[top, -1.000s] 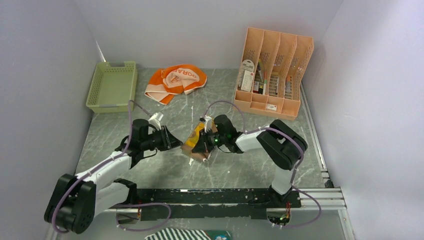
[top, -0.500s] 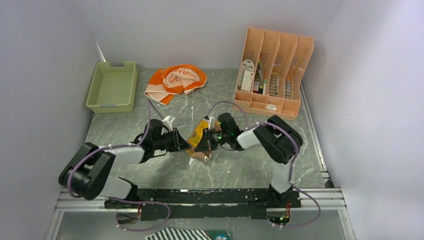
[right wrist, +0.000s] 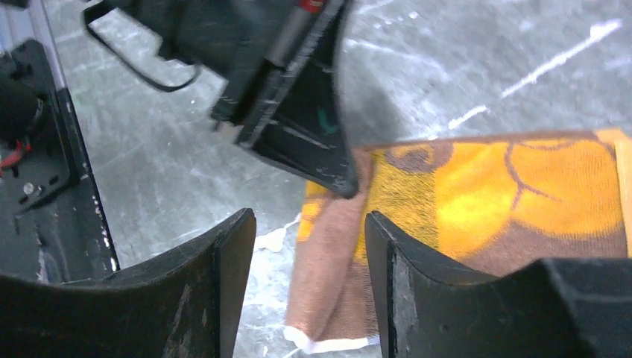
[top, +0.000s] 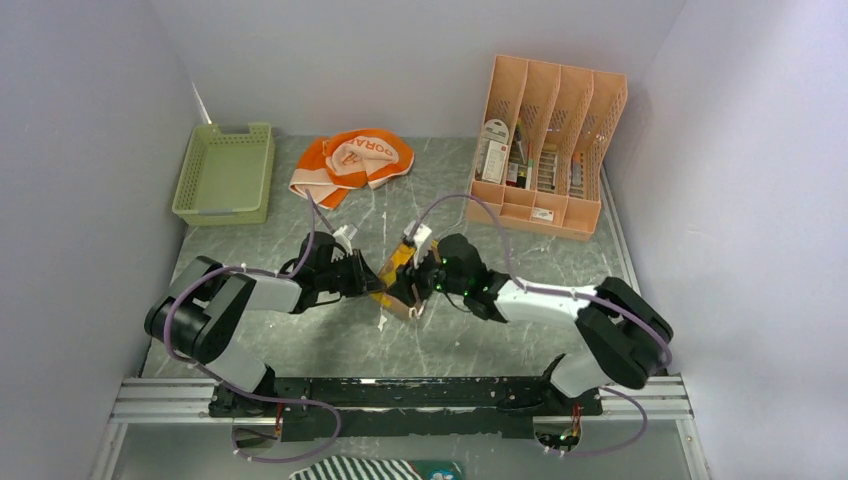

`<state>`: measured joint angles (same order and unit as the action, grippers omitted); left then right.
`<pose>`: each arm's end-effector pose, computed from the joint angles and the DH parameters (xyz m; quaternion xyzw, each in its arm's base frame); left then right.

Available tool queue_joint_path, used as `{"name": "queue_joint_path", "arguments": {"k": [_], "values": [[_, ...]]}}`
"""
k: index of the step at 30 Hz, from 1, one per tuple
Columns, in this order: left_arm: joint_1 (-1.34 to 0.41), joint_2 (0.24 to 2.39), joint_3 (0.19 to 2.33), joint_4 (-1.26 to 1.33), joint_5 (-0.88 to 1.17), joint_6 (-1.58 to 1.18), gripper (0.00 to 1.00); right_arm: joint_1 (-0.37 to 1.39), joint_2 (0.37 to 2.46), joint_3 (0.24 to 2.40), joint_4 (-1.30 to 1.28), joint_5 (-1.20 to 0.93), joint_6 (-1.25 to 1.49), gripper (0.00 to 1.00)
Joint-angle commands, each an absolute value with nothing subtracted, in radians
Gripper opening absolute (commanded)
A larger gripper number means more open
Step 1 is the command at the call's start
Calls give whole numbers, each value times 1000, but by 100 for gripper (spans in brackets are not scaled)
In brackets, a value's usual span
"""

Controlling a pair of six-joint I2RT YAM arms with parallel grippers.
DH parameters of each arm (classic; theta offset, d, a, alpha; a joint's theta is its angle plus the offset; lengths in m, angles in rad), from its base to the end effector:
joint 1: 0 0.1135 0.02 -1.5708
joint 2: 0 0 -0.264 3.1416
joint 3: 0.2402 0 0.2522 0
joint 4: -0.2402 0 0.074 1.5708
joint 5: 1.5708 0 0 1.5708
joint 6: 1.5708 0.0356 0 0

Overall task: Roll the towels
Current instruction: Roll the towel at the center of the board.

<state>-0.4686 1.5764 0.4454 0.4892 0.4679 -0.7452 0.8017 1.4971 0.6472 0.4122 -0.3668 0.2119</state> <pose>0.2290 -0.1339 0.1181 -0.0170 0.8757 -0.4188 0.2397 0.2026 0.2276 0.1869 -0.3348 0.7653 0.3907 0.3867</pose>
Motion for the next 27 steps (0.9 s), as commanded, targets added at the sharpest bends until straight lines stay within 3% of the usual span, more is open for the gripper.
{"name": "queue_joint_path", "arguments": {"k": [1,17,22,27], "values": [[-474,1585,466,474,425,-714,25,970,1435,604,348,-3,-80,57],[-474,1582,495,397,427,-681,25,1192,1660,632,357,387,-235,60],[-474,1587,520,358,429,-660,25,1196,1702,639,321,453,-198,54],[-473,1562,548,313,436,-645,25,1192,1733,666,265,438,-133,41]]}}
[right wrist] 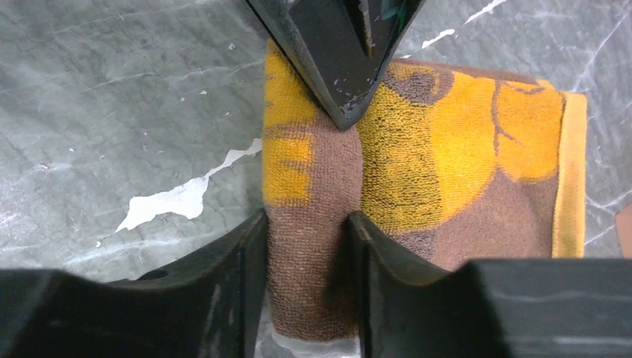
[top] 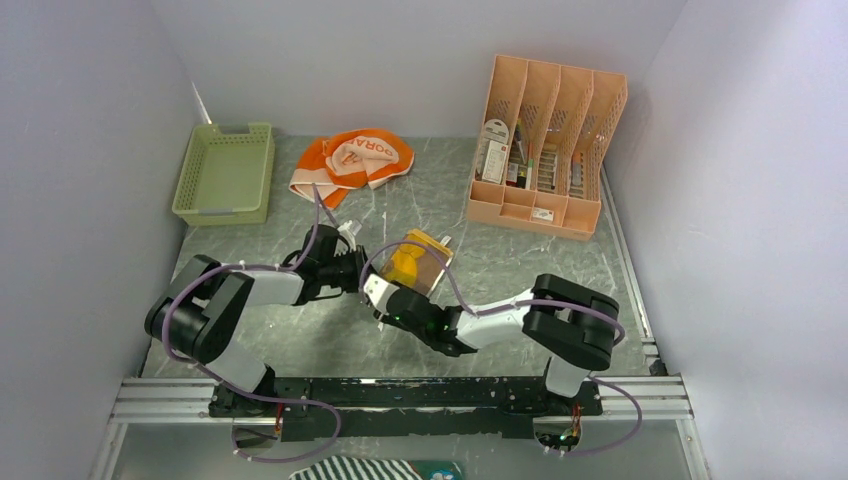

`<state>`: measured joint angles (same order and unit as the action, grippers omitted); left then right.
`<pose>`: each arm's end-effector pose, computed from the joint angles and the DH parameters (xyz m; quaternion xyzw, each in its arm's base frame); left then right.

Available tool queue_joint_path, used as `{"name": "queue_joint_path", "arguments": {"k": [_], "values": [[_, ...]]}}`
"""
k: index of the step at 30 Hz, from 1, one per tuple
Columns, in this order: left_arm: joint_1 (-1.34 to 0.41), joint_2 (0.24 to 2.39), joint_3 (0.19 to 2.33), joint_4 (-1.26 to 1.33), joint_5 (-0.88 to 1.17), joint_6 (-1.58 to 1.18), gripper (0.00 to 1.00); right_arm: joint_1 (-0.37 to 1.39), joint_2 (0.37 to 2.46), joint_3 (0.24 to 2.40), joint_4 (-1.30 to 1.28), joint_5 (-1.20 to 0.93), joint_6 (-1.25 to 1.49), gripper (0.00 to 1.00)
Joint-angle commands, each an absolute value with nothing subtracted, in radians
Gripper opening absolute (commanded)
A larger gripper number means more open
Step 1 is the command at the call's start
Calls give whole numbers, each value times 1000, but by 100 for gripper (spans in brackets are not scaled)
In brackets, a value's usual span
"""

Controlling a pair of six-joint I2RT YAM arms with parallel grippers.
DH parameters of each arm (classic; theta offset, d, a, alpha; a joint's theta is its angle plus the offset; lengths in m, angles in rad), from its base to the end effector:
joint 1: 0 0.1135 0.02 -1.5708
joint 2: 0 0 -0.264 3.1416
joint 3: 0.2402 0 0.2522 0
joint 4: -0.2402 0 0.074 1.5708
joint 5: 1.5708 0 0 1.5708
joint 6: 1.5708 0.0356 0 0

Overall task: Roll the towels
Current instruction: Roll the towel at the center of the board.

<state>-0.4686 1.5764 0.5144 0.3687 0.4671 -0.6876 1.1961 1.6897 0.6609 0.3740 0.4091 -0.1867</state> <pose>0.2377 -0.1383 0.1252 0.0015 0.8862 -0.4013 0.2316 0.1280 0.2867 0.1318 -0.4908 0.7338 0.0499 0.4671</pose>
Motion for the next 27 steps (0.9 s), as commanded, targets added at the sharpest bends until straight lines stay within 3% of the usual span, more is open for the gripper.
{"name": "queue_joint_path", "arguments": {"k": [1,5,8,18,27], "values": [[-473,1550,556,296,428,-641,26,1184,1734,666,262,417,-112,36],[-467,1503,591,243,409,-629,27,1126,1700,667,240,230,-23,10],[-454,1466,604,219,401,-624,28,1096,1680,671,219,77,22,0],[-307,1137,552,161,435,-602,42,929,1654,678,204,-468,299,0],[-341,1053,492,172,545,-591,40,724,1746,685,380,-842,553,0]]}}
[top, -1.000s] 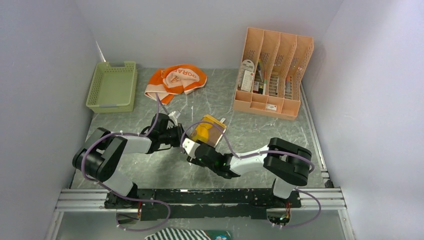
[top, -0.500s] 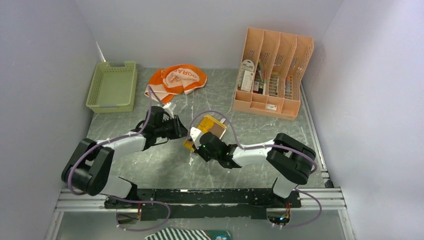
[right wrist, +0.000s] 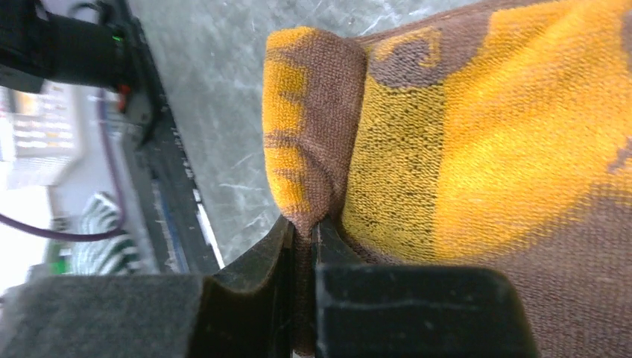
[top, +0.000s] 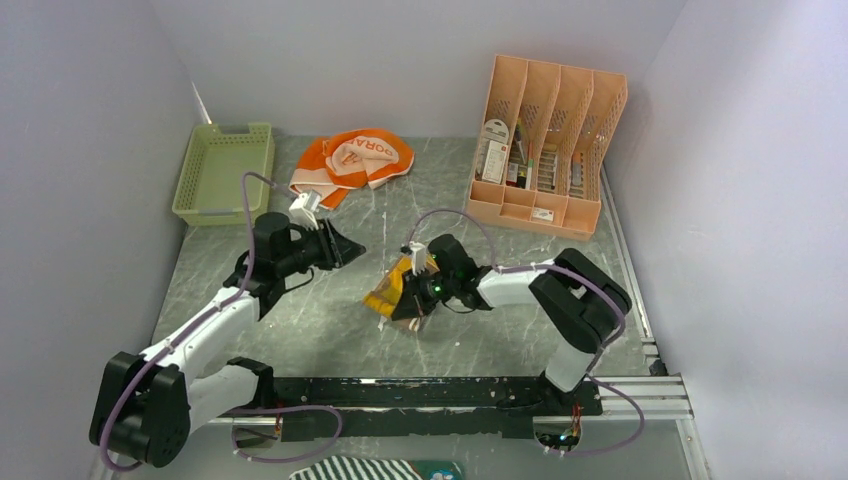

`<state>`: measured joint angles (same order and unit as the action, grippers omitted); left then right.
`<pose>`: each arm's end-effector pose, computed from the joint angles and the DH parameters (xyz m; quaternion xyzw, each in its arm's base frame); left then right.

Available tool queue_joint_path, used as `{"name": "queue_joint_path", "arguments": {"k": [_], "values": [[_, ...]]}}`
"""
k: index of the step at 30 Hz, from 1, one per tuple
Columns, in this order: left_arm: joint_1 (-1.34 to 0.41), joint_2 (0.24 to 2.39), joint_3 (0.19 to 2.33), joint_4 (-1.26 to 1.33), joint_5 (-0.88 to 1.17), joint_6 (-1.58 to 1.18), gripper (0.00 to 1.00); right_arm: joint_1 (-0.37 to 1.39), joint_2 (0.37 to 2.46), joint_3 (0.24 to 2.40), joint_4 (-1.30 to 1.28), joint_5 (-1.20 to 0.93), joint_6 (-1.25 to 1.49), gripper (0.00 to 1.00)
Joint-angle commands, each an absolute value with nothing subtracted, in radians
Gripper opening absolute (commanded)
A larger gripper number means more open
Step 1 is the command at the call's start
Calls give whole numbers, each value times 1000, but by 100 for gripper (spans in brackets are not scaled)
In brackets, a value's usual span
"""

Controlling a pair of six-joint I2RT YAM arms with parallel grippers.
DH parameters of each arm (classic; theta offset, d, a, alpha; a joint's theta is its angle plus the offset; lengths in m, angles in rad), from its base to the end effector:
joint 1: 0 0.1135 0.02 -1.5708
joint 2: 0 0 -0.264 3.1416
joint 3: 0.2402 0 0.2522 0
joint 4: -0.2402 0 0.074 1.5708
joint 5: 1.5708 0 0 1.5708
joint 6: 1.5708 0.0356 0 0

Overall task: Roll the towels
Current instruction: Roll the towel at the center of the board.

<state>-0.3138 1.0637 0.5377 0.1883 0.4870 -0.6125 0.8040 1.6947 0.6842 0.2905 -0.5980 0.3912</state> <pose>0.2167 -0.0879 0.2382 0.0200 0.8037 -0.4267 0.4142 0.2016 0.2381 0.1317 -0.2974 0.8271 0.4437 0.1751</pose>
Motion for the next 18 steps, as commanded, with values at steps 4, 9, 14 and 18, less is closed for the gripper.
{"name": "queue_joint_path", "arguments": {"k": [4,9,14,18], "values": [[-422,1046,448,207,508,-599,40,632,1822,681,476,-960,652,0],[-505,1076,409,286,482,-627,40,555,1885,653,642,-1033,797,0],[-536,1164,403,353,473,-632,39,520,1923,638,692,-1040,841,0],[-544,1256,402,409,451,-618,38,502,1938,630,691,-1027,838,0]]}}
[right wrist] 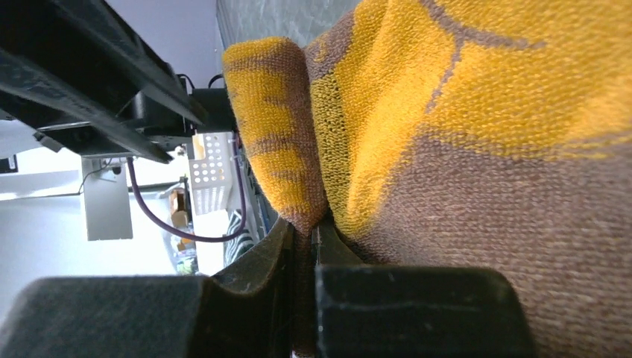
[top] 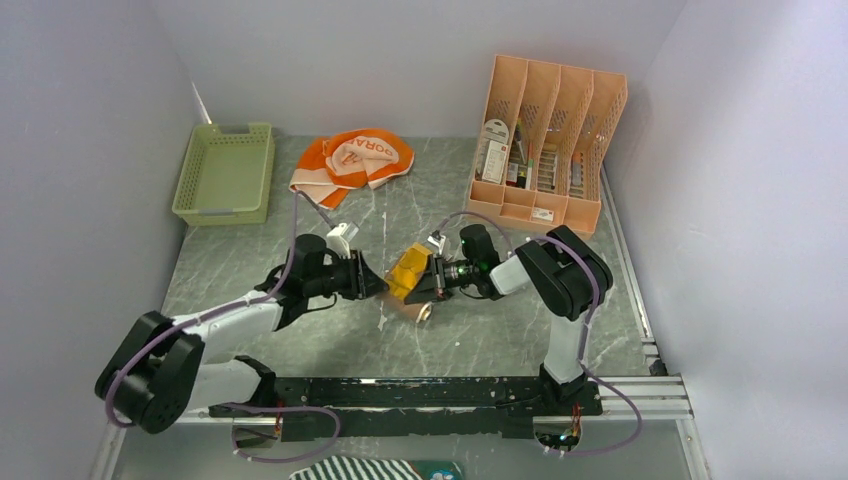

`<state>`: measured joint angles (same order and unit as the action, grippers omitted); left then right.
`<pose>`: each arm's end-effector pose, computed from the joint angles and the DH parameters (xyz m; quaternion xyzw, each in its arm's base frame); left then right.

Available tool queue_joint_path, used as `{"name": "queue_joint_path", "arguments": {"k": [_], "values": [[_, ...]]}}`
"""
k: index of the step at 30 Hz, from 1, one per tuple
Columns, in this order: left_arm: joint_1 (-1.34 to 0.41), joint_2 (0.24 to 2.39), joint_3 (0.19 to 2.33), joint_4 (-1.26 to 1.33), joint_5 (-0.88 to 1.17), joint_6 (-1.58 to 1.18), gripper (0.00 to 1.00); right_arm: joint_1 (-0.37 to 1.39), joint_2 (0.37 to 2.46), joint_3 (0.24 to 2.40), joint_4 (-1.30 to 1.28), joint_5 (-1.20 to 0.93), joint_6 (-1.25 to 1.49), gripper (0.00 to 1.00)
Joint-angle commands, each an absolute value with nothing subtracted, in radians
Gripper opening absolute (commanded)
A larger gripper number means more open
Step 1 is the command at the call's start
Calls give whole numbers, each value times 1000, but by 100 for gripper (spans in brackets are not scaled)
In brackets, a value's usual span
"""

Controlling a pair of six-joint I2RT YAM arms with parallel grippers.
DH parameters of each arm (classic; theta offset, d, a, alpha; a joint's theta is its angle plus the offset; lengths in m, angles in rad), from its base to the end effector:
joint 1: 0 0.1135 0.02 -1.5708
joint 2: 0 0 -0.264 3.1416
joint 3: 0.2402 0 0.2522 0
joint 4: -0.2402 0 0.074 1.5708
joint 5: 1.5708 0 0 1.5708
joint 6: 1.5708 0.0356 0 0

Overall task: Roll the towels
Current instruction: Roll the towel at the center of the board.

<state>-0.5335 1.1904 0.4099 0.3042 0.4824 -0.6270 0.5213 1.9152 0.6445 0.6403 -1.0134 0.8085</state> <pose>0.1914 -0.1322 0.1805 0.0854 0.8341 -0.4476 0.3107 0.2571 0.1825 0.0910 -0.1061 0.8029 0.5849 0.0448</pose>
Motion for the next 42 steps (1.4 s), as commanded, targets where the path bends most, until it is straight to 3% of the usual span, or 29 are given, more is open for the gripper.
{"name": "queue_joint_path", "arguments": {"k": [1,7,14,23,24,25,32,38,42], "values": [[-545,1284,407,420,443,-615,38,502,1940,632,679,-1022,830,1],[-544,1465,434,541,433,-635,36,502,1916,684,468,-953,671,16],[-545,1559,488,542,422,-629,34,614,1670,786,32,-482,287,39],[-546,1579,522,483,405,-606,33,843,1415,737,15,71,79,62],[-546,1581,525,474,402,-604,33,887,1410,730,26,115,62,65],[-546,1584,528,468,399,-600,33,926,1415,724,36,156,41,78],[-546,1614,555,426,397,-588,33,1111,1532,737,44,327,-58,79],[-546,1629,581,405,410,-583,32,1135,1610,759,40,430,-70,78],[-545,1632,594,384,409,-574,32,1136,1656,779,21,489,-46,72]]}}
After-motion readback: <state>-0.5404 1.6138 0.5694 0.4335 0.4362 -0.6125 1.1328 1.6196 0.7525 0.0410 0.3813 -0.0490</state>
